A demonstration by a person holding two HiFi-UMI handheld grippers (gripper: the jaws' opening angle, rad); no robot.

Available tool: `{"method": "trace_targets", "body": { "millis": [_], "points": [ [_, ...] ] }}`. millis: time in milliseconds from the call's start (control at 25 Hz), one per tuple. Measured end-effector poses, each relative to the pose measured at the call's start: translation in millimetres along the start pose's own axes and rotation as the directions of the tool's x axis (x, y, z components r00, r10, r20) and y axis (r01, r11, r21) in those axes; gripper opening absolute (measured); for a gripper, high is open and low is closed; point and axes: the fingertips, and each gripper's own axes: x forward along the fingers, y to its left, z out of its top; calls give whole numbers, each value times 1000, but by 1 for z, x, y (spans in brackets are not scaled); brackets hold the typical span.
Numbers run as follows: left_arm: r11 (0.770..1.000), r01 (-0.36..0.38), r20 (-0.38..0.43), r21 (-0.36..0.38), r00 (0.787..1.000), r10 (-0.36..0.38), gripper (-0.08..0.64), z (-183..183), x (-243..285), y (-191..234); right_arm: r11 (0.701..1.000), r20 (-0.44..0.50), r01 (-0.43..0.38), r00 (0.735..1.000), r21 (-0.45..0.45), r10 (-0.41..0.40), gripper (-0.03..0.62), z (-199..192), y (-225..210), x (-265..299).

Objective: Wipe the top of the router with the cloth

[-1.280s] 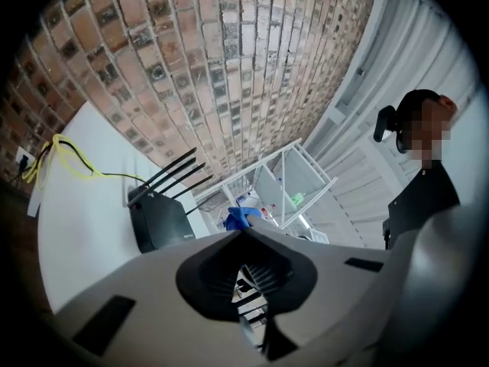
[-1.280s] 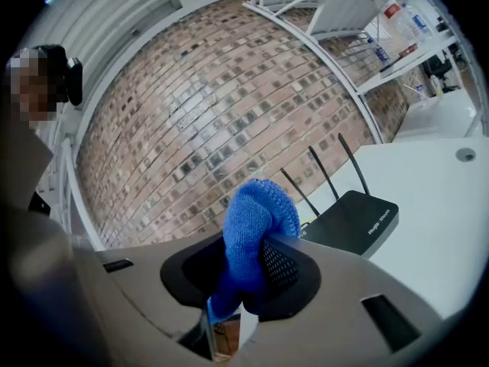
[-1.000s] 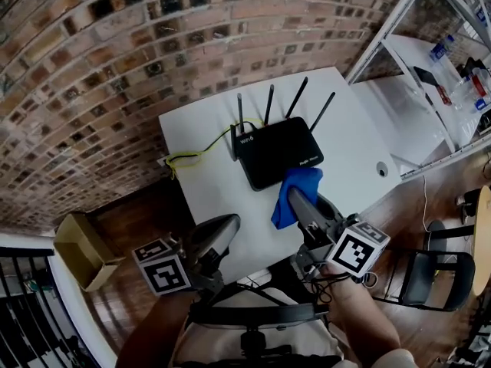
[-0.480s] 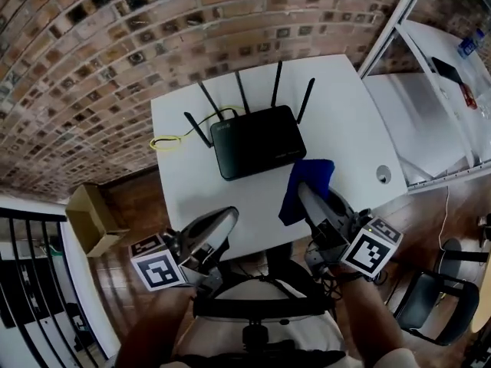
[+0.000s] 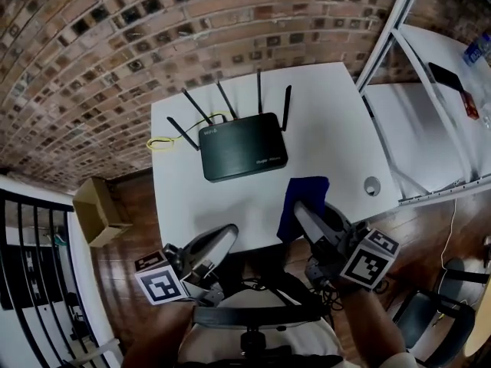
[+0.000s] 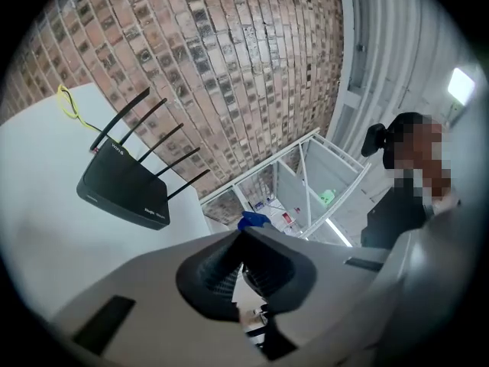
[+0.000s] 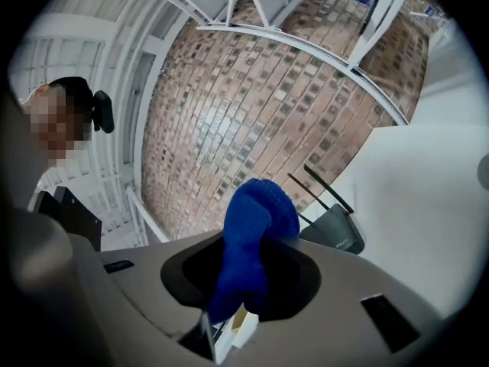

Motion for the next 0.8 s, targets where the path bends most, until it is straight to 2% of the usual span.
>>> {"method": "trace_targets", "body": {
  "millis": [280, 480, 800],
  "points": [
    [999, 49, 5, 18, 999, -49, 11, 0, -13, -19, 997, 29, -3, 1000, -78, 5, 114, 8, 34, -18],
    [996, 80, 4, 28, 997, -80, 11, 10, -43, -29, 998, 52, 14, 999, -61, -10, 114, -7, 59, -16],
    [996, 92, -56, 17, 994, -91, 11, 5, -89, -25, 996, 78, 39, 996, -84, -32, 112, -31, 89, -11]
  ]
}}
